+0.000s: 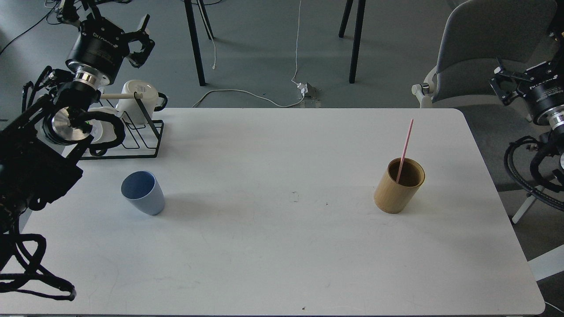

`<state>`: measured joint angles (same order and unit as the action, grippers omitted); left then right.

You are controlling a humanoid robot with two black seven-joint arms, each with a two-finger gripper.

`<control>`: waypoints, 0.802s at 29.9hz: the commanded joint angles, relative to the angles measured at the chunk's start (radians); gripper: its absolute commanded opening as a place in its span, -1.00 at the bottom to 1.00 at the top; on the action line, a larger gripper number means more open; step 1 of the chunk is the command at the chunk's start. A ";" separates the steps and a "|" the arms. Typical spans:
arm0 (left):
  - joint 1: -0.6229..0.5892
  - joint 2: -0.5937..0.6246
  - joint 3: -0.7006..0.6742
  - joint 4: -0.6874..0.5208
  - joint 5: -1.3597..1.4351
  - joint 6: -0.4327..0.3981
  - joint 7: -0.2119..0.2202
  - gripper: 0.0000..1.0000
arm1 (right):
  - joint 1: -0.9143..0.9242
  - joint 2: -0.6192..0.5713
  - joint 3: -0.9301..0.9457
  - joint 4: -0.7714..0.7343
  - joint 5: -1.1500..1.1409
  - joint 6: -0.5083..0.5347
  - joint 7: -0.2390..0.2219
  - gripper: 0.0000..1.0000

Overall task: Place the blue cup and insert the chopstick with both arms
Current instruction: 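Reach the left gripper down toward the light blue cup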

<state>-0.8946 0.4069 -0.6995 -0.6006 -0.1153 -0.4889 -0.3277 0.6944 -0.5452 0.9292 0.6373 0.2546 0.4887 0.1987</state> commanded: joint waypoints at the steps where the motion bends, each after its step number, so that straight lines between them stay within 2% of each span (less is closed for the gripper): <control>1: 0.002 0.000 0.000 -0.001 -0.001 0.000 0.002 0.99 | -0.001 0.004 0.008 0.001 0.000 0.000 0.002 0.99; 6: 0.000 0.004 -0.008 -0.007 -0.003 0.000 -0.002 0.99 | 0.000 -0.001 0.017 0.001 0.000 0.000 0.001 0.99; 9: -0.001 0.007 -0.006 -0.025 -0.004 0.000 0.013 0.99 | 0.000 -0.005 0.028 0.002 0.000 0.000 0.001 0.99; 11: 0.000 0.016 0.001 -0.080 0.000 0.000 0.016 0.99 | -0.001 -0.007 0.036 0.004 0.000 0.000 0.001 0.99; 15: 0.000 0.084 0.035 -0.215 0.055 0.024 0.052 0.99 | -0.007 -0.009 0.036 0.004 0.000 0.000 0.001 0.99; 18: -0.013 0.165 0.090 -0.312 0.231 0.067 0.053 0.98 | -0.012 -0.012 0.036 0.002 0.000 0.000 0.001 0.99; 24: -0.018 0.326 0.097 -0.475 0.707 0.069 0.055 0.97 | -0.013 -0.019 0.037 -0.001 0.000 0.000 0.002 0.99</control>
<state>-0.9137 0.6580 -0.6043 -1.0029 0.3770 -0.4188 -0.2720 0.6825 -0.5624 0.9663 0.6372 0.2546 0.4887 0.2001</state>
